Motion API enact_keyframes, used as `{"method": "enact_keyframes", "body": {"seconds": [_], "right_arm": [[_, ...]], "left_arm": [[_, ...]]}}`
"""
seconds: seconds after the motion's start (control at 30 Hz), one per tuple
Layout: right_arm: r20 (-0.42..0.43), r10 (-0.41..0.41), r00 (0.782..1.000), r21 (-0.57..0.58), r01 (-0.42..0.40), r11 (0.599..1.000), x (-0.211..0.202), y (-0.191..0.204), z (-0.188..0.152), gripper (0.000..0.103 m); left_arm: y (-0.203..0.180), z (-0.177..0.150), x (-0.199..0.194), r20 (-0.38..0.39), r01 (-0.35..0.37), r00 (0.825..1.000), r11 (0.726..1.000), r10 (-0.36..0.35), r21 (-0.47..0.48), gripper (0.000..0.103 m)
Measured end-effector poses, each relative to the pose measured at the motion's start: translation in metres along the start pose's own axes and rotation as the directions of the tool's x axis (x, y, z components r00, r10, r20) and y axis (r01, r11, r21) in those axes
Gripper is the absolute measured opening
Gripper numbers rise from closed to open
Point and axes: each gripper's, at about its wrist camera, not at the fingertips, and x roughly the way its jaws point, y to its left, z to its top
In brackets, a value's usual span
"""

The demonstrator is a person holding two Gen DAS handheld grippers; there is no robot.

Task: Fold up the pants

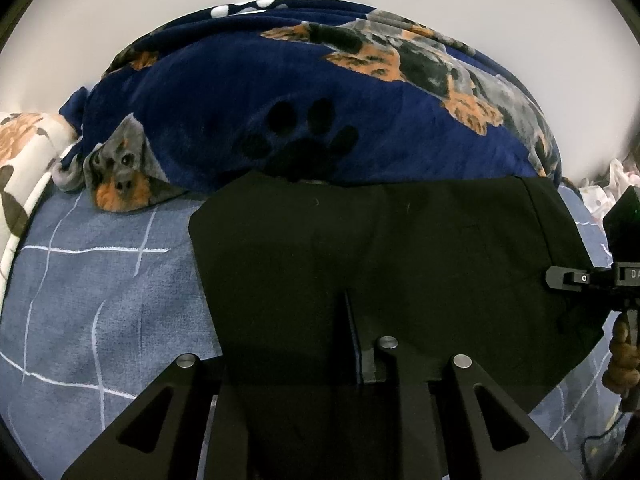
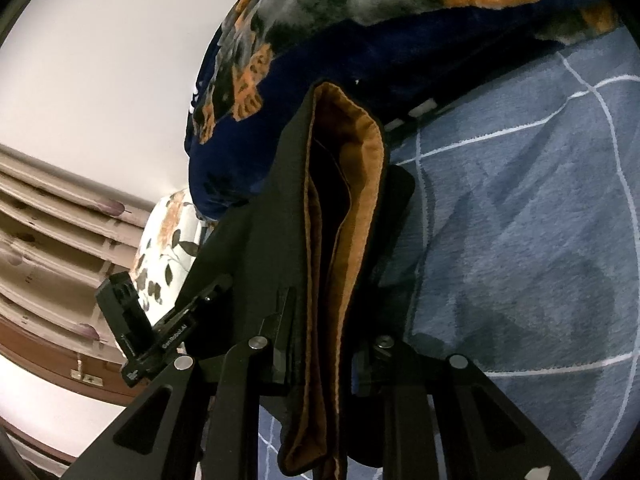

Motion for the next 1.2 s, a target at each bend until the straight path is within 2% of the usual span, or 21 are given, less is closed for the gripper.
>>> {"method": "enact_keyframes", "body": {"seconds": [0.13, 0.23, 0.3, 0.37, 0.47, 0.73, 1.2], "right_arm": [[0.011, -0.039, 0.999, -0.027, 0.039, 0.999, 0.002, 0.001, -0.001, 0.019], [0.025, -0.070, 0.997, -0.043, 0.071, 0.997, 0.003, 0.003, -0.002, 0.019], [0.037, -0.089, 0.995, -0.050, 0.091, 0.995, 0.005, 0.004, -0.003, 0.019], [0.051, -0.114, 0.992, -0.062, 0.117, 0.991, 0.007, 0.005, -0.004, 0.020], [0.070, -0.137, 0.988, -0.080, 0.142, 0.987, 0.008, 0.005, -0.006, 0.021], [0.141, -0.198, 0.970, -0.139, 0.217, 0.966, 0.014, 0.013, -0.014, 0.023], [0.189, -0.190, 0.963, -0.133, 0.217, 0.967, 0.016, 0.006, -0.020, 0.027]], "left_arm": [[0.001, -0.001, 0.004, 0.006, -0.006, 1.000, 1.000, 0.006, -0.005, 0.024], [0.004, -0.003, 0.006, 0.012, -0.017, 1.000, 1.000, 0.018, -0.014, 0.031], [0.005, -0.005, 0.007, 0.024, -0.038, 0.999, 0.999, 0.038, -0.013, 0.043], [0.008, -0.007, 0.010, 0.034, -0.058, 0.998, 0.998, 0.058, -0.009, 0.048], [0.010, -0.011, 0.012, 0.042, -0.063, 0.997, 0.998, 0.063, -0.016, 0.052], [0.008, -0.011, 0.012, 0.061, -0.074, 0.995, 0.997, 0.075, -0.018, 0.052], [0.013, -0.015, 0.011, 0.068, -0.058, 0.996, 0.998, 0.061, -0.039, 0.051]]}}
